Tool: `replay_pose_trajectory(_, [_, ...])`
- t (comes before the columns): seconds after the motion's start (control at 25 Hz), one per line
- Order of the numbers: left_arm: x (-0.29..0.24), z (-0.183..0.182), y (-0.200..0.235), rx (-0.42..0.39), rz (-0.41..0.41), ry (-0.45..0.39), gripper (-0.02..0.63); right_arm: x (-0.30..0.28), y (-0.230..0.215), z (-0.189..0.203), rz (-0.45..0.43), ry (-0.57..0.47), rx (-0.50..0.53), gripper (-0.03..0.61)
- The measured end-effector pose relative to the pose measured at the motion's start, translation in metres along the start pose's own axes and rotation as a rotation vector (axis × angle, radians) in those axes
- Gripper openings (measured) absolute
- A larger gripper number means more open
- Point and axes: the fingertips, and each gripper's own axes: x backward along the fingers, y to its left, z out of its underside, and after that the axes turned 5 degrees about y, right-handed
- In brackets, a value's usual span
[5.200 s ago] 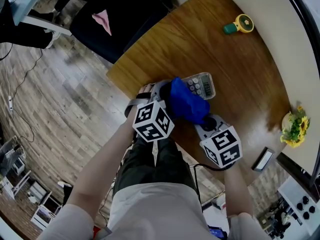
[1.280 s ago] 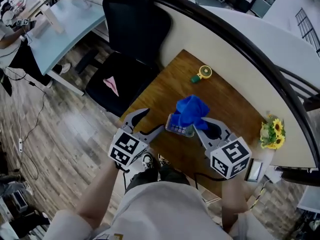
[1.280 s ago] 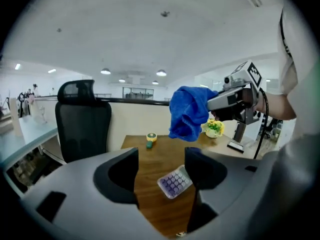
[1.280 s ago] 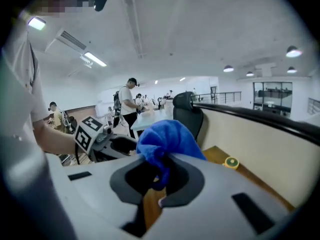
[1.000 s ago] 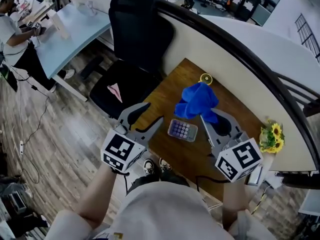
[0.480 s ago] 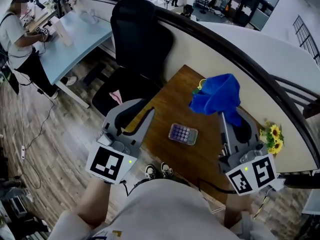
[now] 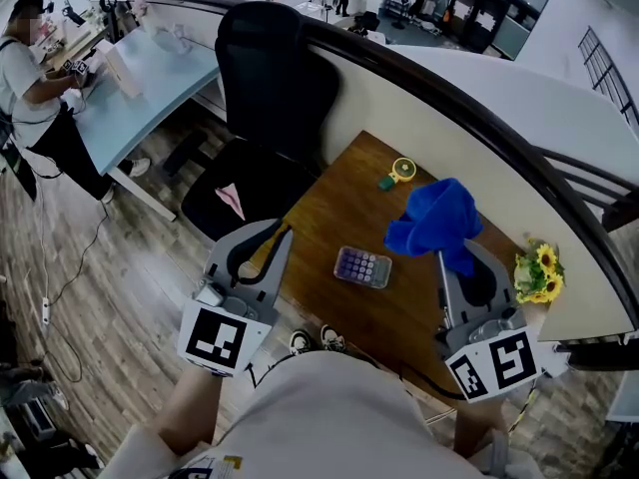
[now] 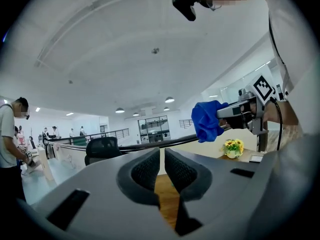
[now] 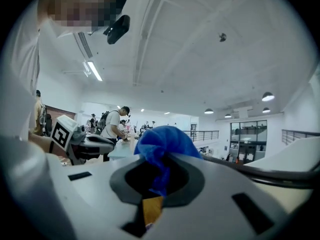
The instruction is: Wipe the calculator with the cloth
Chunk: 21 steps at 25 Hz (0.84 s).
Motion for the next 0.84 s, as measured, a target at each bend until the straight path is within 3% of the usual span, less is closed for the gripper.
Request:
replay_pose_trajectory(0.24, [0.005,0.018,-0.007,0.004,-0.009,0.042,0.012,0.002,0.017,0.028,-0.037,0.052,-0.044,0.026])
replay_pose_trajectory(0.84, [0.011,0.01,-0.008,0.013,-0.015,0.021,0.003,0.001,0.019,0.027,-0.058,0.072,-0.025,0.028])
